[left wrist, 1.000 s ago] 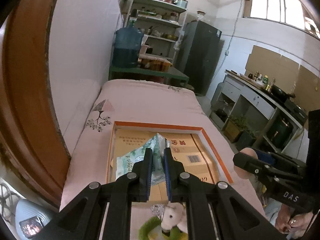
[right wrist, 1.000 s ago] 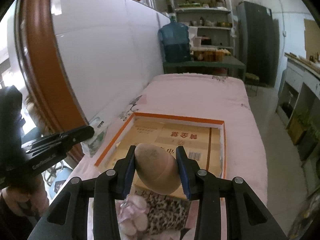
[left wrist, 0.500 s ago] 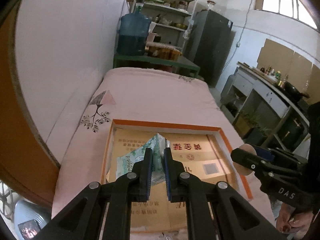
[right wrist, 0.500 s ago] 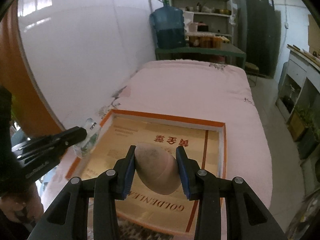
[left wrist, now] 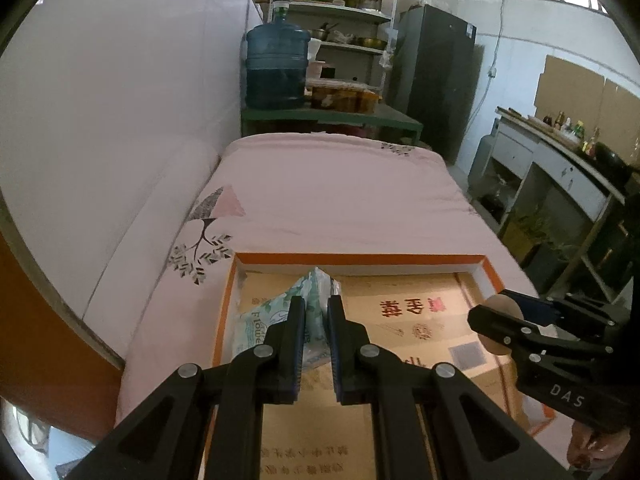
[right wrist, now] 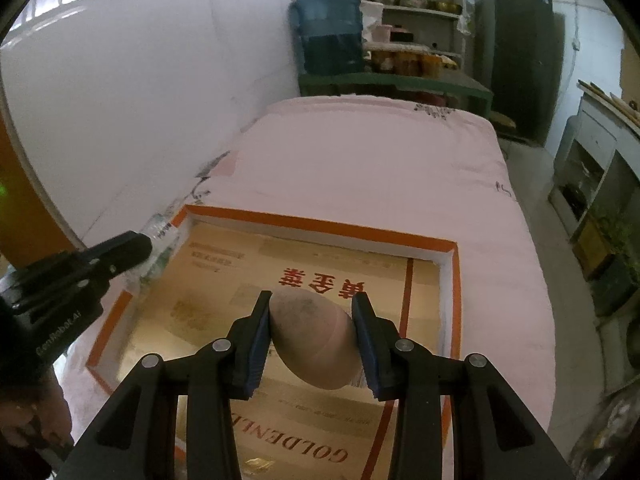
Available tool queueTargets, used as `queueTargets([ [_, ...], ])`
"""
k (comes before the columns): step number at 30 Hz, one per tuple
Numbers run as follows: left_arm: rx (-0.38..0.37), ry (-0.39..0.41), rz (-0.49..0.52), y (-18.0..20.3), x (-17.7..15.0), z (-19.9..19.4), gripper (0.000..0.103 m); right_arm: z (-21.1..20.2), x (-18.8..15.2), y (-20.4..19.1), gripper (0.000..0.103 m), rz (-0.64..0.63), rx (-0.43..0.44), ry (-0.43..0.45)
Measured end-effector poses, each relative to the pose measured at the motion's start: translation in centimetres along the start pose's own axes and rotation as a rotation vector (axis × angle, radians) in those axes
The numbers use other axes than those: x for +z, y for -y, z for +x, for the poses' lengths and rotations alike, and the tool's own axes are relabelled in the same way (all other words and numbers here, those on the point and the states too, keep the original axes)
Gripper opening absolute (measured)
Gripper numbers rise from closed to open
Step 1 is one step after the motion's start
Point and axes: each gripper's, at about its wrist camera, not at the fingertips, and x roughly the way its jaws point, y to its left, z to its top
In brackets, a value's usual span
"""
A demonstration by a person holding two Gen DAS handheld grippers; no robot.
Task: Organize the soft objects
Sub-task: 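Carry the wipes pack and beige sponge in both tools over the box, then lower and release the wipes pack and beige sponge into the box with both tools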
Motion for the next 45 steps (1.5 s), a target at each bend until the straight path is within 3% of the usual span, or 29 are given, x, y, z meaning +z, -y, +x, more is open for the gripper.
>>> queueTargets([
  [15,0.046,-0.042,0.016,0.2,-0.8,3.1,0.011,3.0,-1.0,0.2,0.041,-0.006,-0.021,-0.054],
  [45,-0.023,-0.105,-0.022,-0.2,-1.6,5.8,0.014,5.3,-2.0,1.5,0.045,0.045,0.028,-0.119],
])
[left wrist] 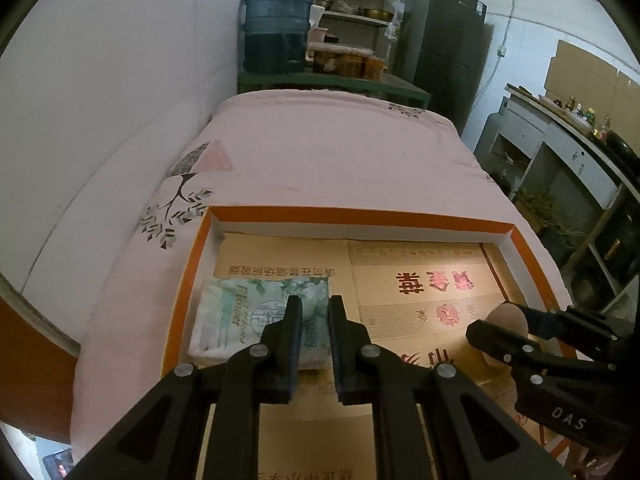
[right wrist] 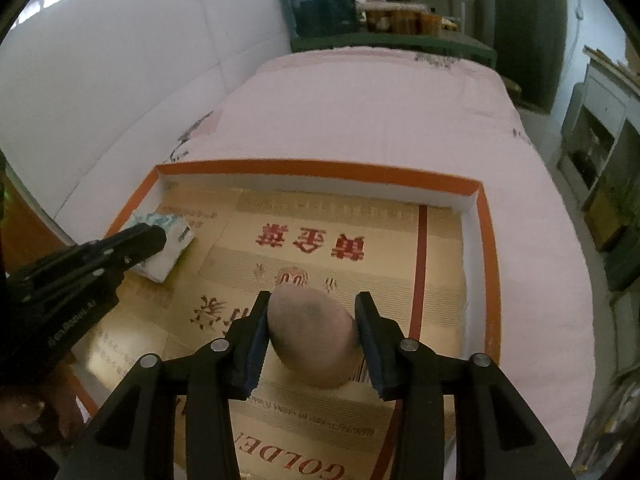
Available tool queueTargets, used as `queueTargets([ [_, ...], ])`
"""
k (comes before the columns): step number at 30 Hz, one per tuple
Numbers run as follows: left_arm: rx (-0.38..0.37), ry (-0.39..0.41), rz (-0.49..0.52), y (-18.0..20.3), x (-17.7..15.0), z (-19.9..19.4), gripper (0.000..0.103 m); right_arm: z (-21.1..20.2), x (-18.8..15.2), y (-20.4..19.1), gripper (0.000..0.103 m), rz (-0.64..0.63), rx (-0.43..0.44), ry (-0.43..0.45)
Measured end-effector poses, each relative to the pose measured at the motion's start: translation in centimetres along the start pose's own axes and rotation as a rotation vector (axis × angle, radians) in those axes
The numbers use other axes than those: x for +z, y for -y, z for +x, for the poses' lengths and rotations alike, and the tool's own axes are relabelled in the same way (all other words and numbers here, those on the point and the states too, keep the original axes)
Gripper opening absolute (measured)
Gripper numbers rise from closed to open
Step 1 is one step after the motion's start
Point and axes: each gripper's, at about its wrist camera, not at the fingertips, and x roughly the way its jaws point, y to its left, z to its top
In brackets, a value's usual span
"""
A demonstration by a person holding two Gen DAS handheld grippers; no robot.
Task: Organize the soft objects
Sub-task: 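Lower and release the wipes pack and beige sponge into the box with both tools, then move both open tools back to the pile of soft items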
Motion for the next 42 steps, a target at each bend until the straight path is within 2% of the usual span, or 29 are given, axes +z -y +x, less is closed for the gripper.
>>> queueTargets([
  [4,-0.026,-0.008,0.010,0.1,0.0,-0.1,0.023,0.0,-0.1,0.1,0.048,0.007,0.004,0.002],
  [7,-0.030,-0.010,-0.002,0.0,-0.1,-0.2,0.040,-0.2,-0.1,0.2,0.054,0.020,0.016,0.000],
  [9,-0.024,-0.004,-0.016,-0.1,-0.1,-0.5,0.056,-0.4,-0.1,0.1,0.059,0.018,0.015,0.002],
  [10,-0.024,0.000,-0.025,-0.2,-0.1,-0.6,0.058,-0.6,-0.2,0.0,0.059,0.016,0.011,0.006],
  [17,-0.012,0.041,-0.036,-0.5,-0.1,-2.3,0.059,-2.3,-0.8,-0.4,0.064,0.017,0.008,0.034],
  [32,-0.028,0.124,-0.010,-0.4,-1.0,-8.1,0.059,-6.9,-2.4,-2.1,0.064,0.018,0.012,0.105],
  [42,-0.032,0.230,-0.018,-0.9,-3.1,-13.7,0.059,-11.1,-5.1,-4.0,0.064,0.012,0.026,0.174],
])
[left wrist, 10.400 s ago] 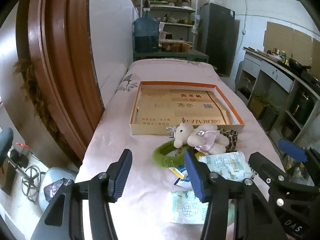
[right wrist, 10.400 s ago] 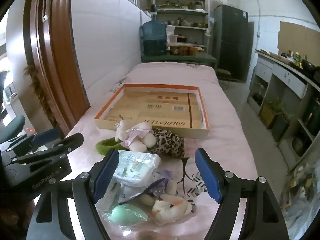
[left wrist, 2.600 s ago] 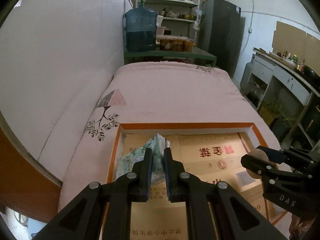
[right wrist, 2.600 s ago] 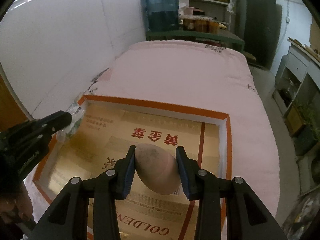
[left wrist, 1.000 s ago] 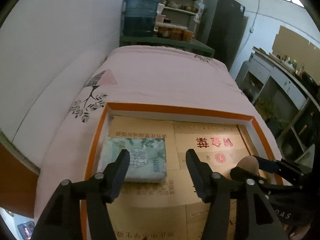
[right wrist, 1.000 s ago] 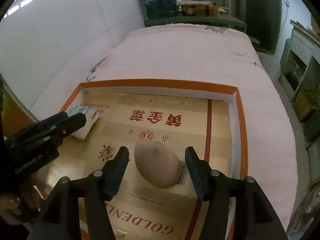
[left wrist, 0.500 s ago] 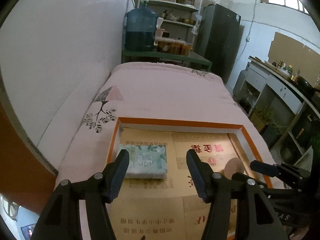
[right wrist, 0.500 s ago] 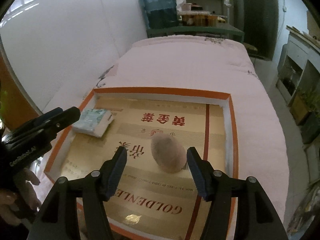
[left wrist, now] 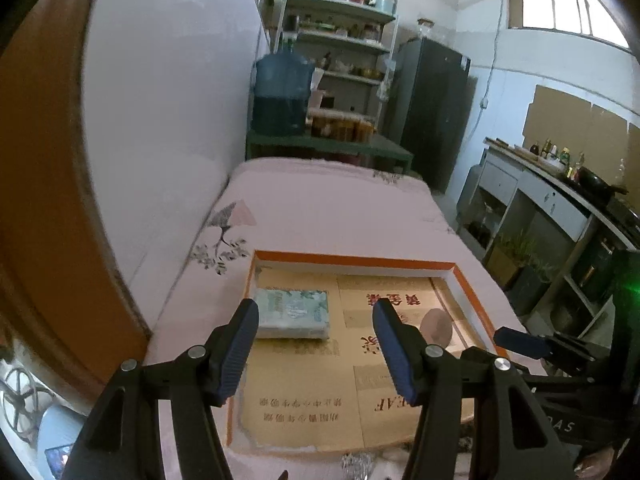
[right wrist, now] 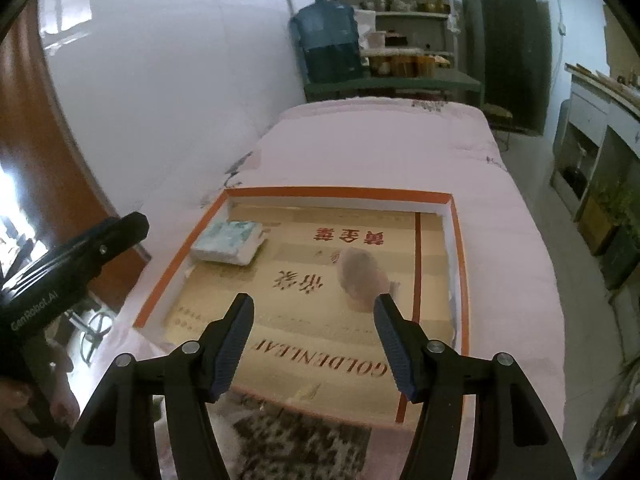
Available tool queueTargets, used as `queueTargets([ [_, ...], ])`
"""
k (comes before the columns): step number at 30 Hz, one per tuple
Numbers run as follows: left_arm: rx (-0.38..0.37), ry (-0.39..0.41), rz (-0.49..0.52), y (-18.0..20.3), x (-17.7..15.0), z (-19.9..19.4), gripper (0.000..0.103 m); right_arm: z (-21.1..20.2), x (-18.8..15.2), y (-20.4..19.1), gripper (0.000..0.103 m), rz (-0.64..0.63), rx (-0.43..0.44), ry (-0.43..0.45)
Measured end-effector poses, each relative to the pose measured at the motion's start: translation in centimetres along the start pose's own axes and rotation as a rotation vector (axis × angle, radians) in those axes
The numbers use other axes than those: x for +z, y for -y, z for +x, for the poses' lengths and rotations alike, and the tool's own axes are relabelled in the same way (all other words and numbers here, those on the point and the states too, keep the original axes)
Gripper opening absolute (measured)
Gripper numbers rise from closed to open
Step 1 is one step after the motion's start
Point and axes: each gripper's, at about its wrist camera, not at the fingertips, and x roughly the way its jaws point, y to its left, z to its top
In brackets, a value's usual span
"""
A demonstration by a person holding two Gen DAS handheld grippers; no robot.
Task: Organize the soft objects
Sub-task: 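Move both open tools back to the pile of soft items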
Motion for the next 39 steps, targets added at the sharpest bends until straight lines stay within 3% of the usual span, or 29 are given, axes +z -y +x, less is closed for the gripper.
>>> queueTargets([
  [6,0.000,0.037,0.018,0.0,-1.4,-3.2,0.059,-2.6,-1.8,-1.3,0.064,-0.008,0.008,0.032],
  [24,-0.064,0.022,0.029,0.8,-5.5,-8.9,0.059,-8.3,-6.9,-3.8,0.064,-0.016,-0.008,0.079],
  [39,-0.086,0.027,0.045,1.0,-8.4,-11.9,0.059,-11.5,-10.6,-4.2,0.064,-0.007,-0.033,0.094],
])
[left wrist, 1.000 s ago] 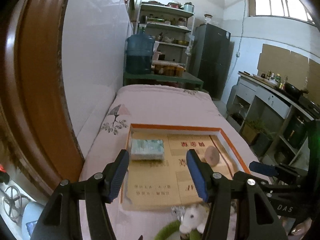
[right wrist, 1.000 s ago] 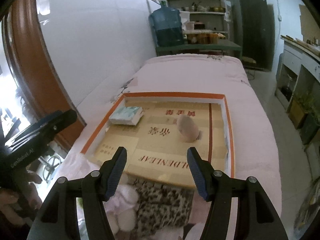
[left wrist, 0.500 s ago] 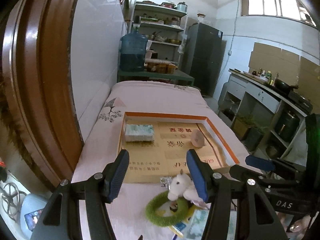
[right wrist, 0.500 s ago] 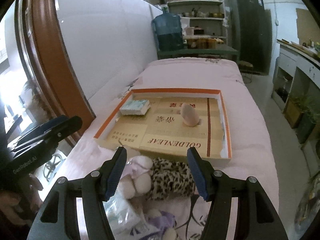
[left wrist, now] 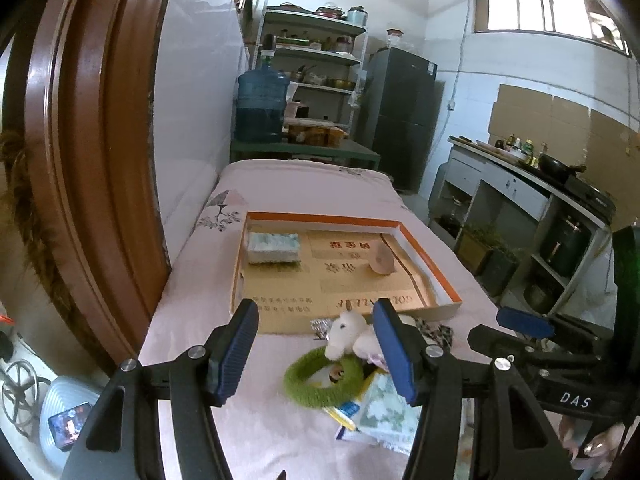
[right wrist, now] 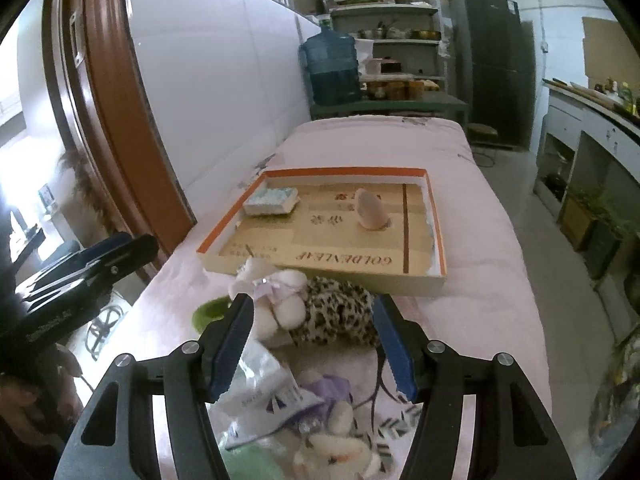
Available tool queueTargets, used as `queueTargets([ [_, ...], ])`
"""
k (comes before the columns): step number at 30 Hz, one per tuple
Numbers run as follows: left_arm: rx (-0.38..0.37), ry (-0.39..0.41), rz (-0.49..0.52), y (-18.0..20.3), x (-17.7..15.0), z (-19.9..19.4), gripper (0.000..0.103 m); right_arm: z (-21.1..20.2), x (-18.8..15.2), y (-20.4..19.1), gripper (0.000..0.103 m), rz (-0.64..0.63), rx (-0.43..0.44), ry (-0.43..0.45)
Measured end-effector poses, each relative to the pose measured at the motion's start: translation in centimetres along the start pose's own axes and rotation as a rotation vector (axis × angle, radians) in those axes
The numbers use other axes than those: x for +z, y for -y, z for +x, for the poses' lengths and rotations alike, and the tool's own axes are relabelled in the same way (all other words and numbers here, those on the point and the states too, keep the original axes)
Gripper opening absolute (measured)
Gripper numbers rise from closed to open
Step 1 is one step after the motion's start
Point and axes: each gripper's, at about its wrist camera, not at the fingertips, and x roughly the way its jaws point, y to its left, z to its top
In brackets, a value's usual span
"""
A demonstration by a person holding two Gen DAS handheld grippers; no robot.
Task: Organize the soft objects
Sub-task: 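Move both open tools back to the pile of soft items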
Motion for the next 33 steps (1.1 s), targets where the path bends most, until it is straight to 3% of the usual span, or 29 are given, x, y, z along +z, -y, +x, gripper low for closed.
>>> queueTargets([
  [15,-0.093,-0.010,0.039,1.2,-3.2,-1.9,0.059,-2.4,-4.4,0.3,0.064,-0.006,-0.032,-0.020],
  [25,-0.150,-0.036,0.057,2.0,-5.5,-2.6,0.059,-2.6,-7.0,0.6,0.064,0.005,0.002,-0.065],
  [33,-0.281,-0.090,0.095,3.0,-7.5,-2.7,0.059,-1.3,-8.4,0.9,0.064,-0.014,-0.007,-0.117],
])
